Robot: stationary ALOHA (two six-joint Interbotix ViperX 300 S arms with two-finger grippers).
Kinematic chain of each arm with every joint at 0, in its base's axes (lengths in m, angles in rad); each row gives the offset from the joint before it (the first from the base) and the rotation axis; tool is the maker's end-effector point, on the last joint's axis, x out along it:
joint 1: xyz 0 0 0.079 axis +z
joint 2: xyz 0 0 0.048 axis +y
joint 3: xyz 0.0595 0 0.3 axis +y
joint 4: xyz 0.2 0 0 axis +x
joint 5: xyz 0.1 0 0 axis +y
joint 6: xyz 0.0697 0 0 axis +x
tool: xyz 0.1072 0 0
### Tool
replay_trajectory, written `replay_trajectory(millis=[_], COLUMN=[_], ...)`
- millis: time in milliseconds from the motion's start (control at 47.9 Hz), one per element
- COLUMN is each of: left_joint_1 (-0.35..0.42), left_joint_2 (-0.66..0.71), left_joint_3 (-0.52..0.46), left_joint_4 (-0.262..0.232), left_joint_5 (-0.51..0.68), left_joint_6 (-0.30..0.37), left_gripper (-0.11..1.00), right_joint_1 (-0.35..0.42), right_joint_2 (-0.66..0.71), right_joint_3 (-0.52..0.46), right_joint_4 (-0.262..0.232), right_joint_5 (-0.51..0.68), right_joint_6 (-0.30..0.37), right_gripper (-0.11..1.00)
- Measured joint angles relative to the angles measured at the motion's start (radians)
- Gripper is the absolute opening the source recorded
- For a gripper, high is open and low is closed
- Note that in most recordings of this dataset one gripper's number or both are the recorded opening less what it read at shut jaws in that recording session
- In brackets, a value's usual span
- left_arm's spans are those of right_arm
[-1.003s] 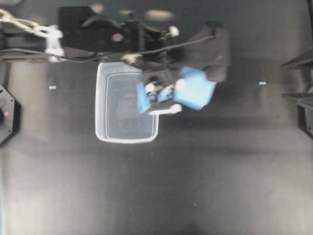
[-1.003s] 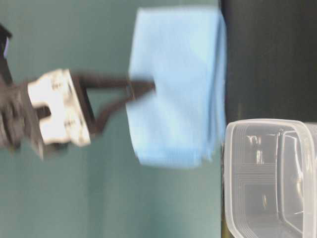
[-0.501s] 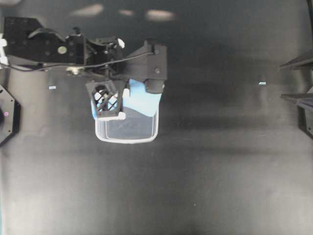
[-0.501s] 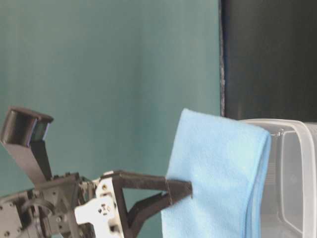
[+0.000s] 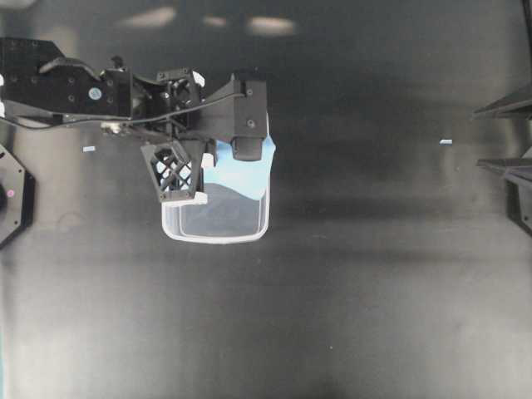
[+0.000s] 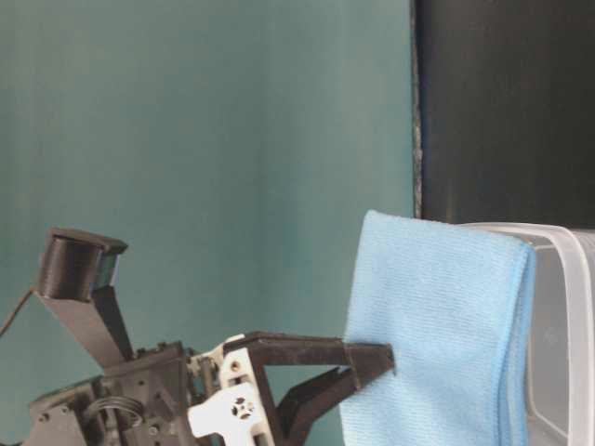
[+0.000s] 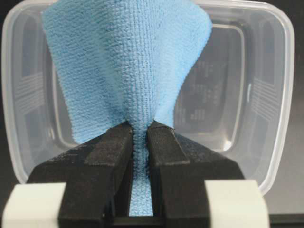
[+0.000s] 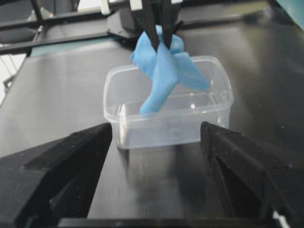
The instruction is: Place the blue towel into the container with the left arm.
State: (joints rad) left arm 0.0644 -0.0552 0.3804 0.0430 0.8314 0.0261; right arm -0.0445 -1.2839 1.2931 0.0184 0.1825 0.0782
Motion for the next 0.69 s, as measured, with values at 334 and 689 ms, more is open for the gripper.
replay_trajectory(millis=[334, 689], left_joint_1=[-0.005, -0.021], left_joint_2=[-0.002, -0.175], left_joint_3=[0.025, 0.046], left_joint_4=[0.0, 0.0], left_joint_5=[-0.051, -0.167], left_joint_6=[-0.034, -0.064], left_gripper=[0.82, 0.85], right_joint_1=[-0.002, 0.0], right_joint_2=[0.0, 0.0], right_joint_3=[0.006, 0.014], right_joint_4=[0.0, 0.0], right_joint_5=[-0.008, -0.014], right_joint_6=[0.002, 0.023], right_gripper=[0.73, 0.73])
